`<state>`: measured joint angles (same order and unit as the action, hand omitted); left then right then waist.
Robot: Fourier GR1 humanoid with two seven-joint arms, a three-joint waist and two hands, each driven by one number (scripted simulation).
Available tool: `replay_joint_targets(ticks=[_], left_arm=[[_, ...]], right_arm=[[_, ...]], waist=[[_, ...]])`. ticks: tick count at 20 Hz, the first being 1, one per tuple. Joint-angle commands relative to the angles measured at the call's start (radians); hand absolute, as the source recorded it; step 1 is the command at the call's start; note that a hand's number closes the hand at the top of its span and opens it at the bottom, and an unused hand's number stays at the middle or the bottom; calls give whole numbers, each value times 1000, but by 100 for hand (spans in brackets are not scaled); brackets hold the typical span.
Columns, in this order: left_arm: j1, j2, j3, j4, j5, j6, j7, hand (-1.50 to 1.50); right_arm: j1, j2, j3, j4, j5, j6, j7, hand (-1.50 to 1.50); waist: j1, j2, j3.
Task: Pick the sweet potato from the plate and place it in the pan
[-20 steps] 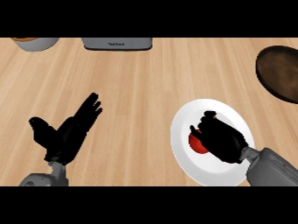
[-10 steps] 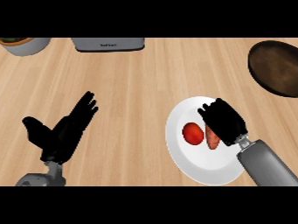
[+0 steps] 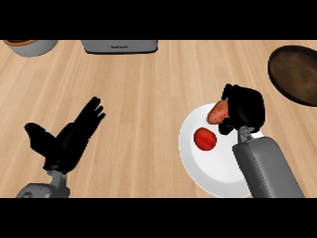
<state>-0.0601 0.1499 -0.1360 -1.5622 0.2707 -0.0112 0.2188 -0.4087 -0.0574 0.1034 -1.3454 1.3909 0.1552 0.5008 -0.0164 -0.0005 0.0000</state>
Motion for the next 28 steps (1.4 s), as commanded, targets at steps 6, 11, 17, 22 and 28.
replay_joint_targets(ticks=[6, 11, 17, 22, 28], left_arm=[[-7, 22, 16, 7, 14, -44, -9, 0], [14, -30, -34, -29, -31, 3, 12, 0], [1, -73, -69, -73, -76, 55, 59, 0], [-6, -35, -15, -8, -41, -7, 32, 0], [-21, -57, -37, 12, -69, -9, 12, 0]], right_arm=[[-93, 56, -111, -154, -101, -288, 182, 150], [-93, 57, -193, -90, -220, -432, 117, 150], [-112, -47, -345, 53, -391, -517, -47, 150], [-191, -174, -394, 332, -333, -612, -151, 150], [-284, -275, -496, 627, -350, -848, -283, 150]], waist=[[21, 0, 1], [23, 2, 1], [24, 2, 1], [33, 7, 1], [47, 14, 2]])
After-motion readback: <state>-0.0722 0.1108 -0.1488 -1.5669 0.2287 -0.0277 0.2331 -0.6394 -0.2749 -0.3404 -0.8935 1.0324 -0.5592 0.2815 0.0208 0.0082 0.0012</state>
